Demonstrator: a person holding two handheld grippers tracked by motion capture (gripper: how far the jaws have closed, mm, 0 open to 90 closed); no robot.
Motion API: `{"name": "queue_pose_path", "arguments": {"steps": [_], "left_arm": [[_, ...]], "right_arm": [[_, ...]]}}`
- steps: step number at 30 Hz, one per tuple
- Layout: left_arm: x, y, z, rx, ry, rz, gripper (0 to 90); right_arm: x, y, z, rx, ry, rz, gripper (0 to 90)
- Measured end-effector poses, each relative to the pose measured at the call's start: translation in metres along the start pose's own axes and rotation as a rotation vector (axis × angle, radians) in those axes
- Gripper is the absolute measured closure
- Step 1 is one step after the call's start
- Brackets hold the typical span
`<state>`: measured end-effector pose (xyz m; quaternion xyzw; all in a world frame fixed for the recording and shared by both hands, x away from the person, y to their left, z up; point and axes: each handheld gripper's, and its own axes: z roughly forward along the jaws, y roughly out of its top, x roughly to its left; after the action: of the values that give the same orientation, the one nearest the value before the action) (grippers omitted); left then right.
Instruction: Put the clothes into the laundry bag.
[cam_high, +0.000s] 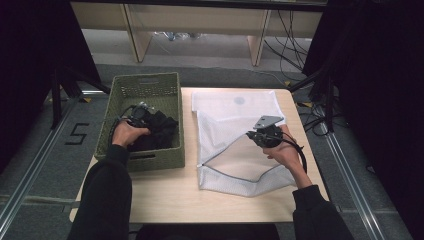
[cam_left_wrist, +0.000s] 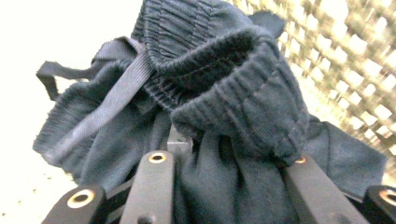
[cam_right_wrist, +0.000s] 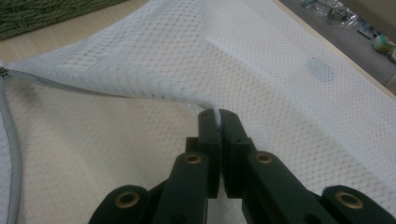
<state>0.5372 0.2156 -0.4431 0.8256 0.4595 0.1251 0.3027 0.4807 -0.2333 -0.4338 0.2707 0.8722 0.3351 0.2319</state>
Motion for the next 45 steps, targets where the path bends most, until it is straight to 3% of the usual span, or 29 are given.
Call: {"name": "queue_pose_path", "arguments": {"steps": [1, 2, 7, 10, 13, 14, 17, 20, 26, 27, 32, 34, 35, 36, 38, 41, 42, 45], "left_arm": [[0.000, 0.000, 0.000, 0.000, 0.000, 0.000, 68.9], [0.004, 0.001, -0.011, -0.038, -0.005, -0.025, 69.1], [0.012, 0.002, -0.034, -0.170, -0.059, -0.121, 69.5], [0.012, 0.003, -0.047, -0.224, -0.094, -0.139, 69.6], [0.012, 0.004, -0.055, -0.237, -0.095, -0.138, 69.6], [0.010, 0.005, -0.063, -0.269, -0.104, -0.158, 69.7], [0.009, 0.008, -0.072, -0.292, -0.125, -0.168, 69.9], [0.005, 0.013, -0.092, -0.349, -0.166, -0.182, 70.1], [-0.001, 0.016, -0.114, -0.405, -0.181, -0.175, 70.6], [-0.004, 0.017, -0.122, -0.425, -0.204, -0.176, 70.5], [-0.013, 0.017, -0.136, -0.436, -0.227, -0.153, 70.6], [-0.020, 0.017, -0.145, -0.447, -0.267, -0.155, 70.5], [-0.020, 0.017, -0.145, -0.447, -0.267, -0.155, 70.6], [-0.026, 0.017, -0.151, -0.455, -0.298, -0.143, 70.5], [-0.030, 0.016, -0.154, -0.465, -0.301, -0.141, 70.5], [-0.046, 0.017, -0.165, -0.482, -0.362, -0.121, 70.5], [-0.046, 0.017, -0.165, -0.482, -0.362, -0.121, 70.5], [-0.063, 0.020, -0.175, -0.502, -0.399, -0.096, 70.5]], "right_arm": [[0.000, 0.000, 0.000, 0.000, 0.000, 0.000, 89.6], [-0.001, 0.000, 0.000, -0.003, -0.001, -0.006, 89.6], [0.000, 0.000, 0.000, 0.002, 0.000, 0.006, 89.6], [-0.001, 0.001, 0.000, -0.002, 0.000, 0.005, 89.6], [-0.001, 0.001, 0.000, 0.001, 0.000, 0.004, 89.7], [-0.002, 0.001, 0.000, -0.007, -0.004, -0.006, 89.7], [-0.002, 0.002, 0.000, -0.009, -0.007, -0.003, 89.8], [-0.001, 0.002, 0.000, -0.005, -0.006, 0.004, 89.8], [-0.001, 0.003, 0.000, -0.007, -0.005, 0.004, 89.7], [-0.001, 0.003, 0.000, -0.007, -0.004, 0.008, 89.8], [-0.003, 0.004, -0.001, -0.009, 0.004, -0.010, 89.8], [-0.002, 0.004, -0.002, -0.004, -0.003, 0.017, 89.8], [-0.002, 0.004, -0.002, -0.004, -0.003, 0.017, 89.8], [-0.004, 0.005, -0.001, -0.015, 0.000, -0.001, 89.8], [-0.003, 0.005, -0.002, -0.016, 0.001, -0.002, 89.8], [-0.003, 0.005, -0.002, -0.016, 0.003, -0.002, 89.8], [-0.003, 0.005, -0.002, -0.016, 0.003, -0.002, 89.8], [-0.003, 0.005, -0.001, -0.016, 0.000, 0.003, 89.8]]}}
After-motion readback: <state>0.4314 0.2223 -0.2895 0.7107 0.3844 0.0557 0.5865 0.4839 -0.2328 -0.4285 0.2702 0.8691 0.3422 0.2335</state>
